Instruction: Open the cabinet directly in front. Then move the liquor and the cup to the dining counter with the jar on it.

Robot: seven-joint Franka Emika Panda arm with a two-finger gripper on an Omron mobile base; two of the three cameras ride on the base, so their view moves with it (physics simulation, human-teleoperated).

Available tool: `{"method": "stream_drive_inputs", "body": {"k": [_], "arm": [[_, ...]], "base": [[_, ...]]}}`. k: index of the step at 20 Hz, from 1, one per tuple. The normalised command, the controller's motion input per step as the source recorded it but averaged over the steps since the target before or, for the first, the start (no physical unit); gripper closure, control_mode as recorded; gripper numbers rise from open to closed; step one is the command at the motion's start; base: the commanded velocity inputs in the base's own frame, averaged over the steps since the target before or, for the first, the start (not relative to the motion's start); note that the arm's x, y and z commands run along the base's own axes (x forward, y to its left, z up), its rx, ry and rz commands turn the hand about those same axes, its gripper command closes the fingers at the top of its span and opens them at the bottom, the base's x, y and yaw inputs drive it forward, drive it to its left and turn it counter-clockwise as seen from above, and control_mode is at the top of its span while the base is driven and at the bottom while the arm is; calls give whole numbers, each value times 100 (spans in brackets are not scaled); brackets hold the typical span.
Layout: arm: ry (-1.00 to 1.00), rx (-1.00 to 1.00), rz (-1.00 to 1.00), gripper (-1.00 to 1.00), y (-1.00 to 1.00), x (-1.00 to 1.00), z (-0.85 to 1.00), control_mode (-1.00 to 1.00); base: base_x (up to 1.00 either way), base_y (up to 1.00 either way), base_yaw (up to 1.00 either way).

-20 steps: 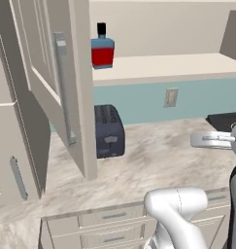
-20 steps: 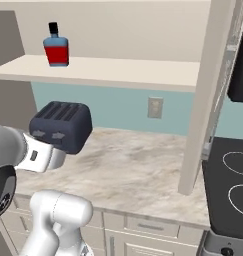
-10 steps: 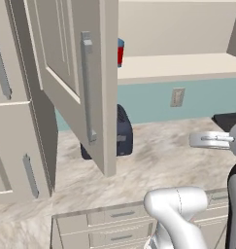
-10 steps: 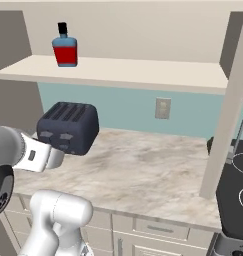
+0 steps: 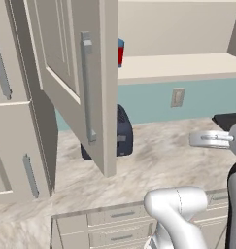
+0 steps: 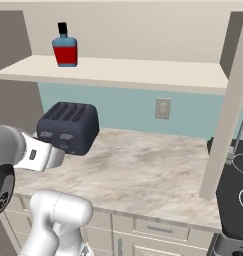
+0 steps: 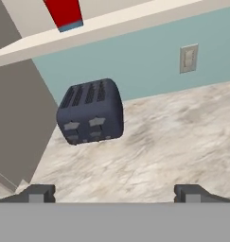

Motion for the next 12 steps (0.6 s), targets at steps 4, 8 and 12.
{"method": "stream_drive_inputs", "body": {"k": [4,8,12], "arm": [[-3,0,1,-100,0,0,39,-100],[-8,0,1,-100,7,0,66,-100],[-1,-3,0,-100,24,0,59,-100]], "base": [[0,0,0],[0,0,0],[0,0,0]]}}
